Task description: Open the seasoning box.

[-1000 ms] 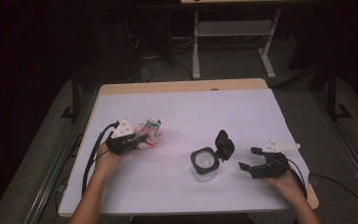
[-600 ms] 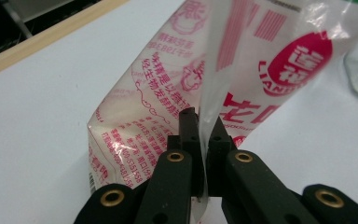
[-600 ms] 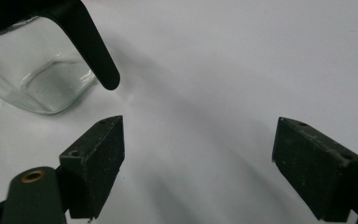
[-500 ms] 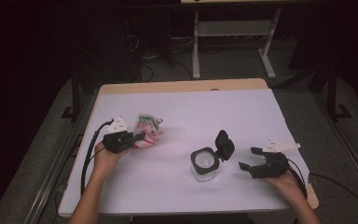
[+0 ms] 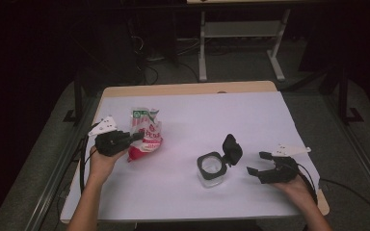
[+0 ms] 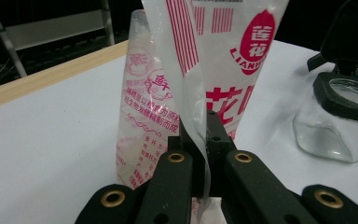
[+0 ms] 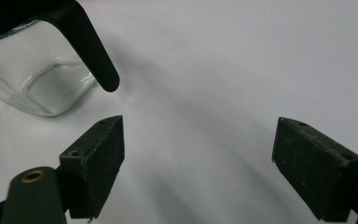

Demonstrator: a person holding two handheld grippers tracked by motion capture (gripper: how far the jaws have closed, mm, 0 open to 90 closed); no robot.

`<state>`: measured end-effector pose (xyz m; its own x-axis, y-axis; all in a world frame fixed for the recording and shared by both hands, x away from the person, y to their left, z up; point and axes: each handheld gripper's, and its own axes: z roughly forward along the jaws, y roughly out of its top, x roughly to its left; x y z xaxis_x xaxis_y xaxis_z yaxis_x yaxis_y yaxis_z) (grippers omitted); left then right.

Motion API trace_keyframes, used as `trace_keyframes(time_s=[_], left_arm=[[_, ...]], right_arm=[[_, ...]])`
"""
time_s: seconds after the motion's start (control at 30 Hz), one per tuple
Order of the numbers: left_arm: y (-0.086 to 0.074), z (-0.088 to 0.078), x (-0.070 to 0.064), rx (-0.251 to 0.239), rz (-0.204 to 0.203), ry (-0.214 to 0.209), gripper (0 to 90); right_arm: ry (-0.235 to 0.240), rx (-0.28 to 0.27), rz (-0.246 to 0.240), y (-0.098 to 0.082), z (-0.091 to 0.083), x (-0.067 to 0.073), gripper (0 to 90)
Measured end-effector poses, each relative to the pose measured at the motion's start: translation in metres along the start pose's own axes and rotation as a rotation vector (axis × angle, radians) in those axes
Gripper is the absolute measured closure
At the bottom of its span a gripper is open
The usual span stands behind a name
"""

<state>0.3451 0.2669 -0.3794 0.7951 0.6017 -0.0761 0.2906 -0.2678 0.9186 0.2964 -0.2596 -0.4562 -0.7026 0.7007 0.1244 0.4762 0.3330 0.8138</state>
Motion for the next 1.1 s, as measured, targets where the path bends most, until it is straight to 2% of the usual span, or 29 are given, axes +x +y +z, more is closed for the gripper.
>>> trace_keyframes(time_s=[0.2, 0.37, 0.6, 0.73, 0.8, 0.83, 1.0, 1.03, 1.1], left_arm=[[0.003, -0.002, -0.004, 0.008, -0.007, -0.020, 90.0], [0.006, -0.006, -0.005, -0.012, -0.041, -0.041, 90.0], [0.017, -0.008, -0.017, 0.011, -0.012, -0.061, 90.0], [0.022, -0.008, -0.022, 0.008, -0.017, -0.089, 90.0], [0.023, -0.007, -0.024, -0.002, -0.033, -0.104, 90.0], [0.023, -0.007, -0.025, -0.004, -0.035, -0.111, 90.0], [0.029, -0.007, -0.032, -0.029, -0.040, -0.141, 90.0], [0.030, -0.007, -0.033, -0.034, -0.038, -0.145, 90.0], [0.032, -0.007, -0.035, -0.038, -0.040, -0.155, 90.0]], right_arm=[[0.004, -0.006, -0.002, 0.000, 0.000, 0.000, 16.4], [0.005, -0.010, -0.002, 0.000, -0.001, 0.000, 16.4], [0.016, -0.018, 0.001, 0.001, -0.005, 0.001, 18.5], [0.028, -0.028, 0.006, 0.004, -0.009, 0.003, 21.1], [0.040, -0.023, -0.001, 0.004, -0.010, 0.005, 24.0], [0.044, -0.022, 0.001, 0.005, -0.010, 0.006, 25.5], [0.084, -0.022, -0.020, 0.008, -0.013, 0.013, 47.0], [0.091, -0.013, -0.019, 0.009, -0.014, 0.014, 55.7], [0.097, -0.009, -0.027, 0.010, -0.015, 0.016, 66.0]])
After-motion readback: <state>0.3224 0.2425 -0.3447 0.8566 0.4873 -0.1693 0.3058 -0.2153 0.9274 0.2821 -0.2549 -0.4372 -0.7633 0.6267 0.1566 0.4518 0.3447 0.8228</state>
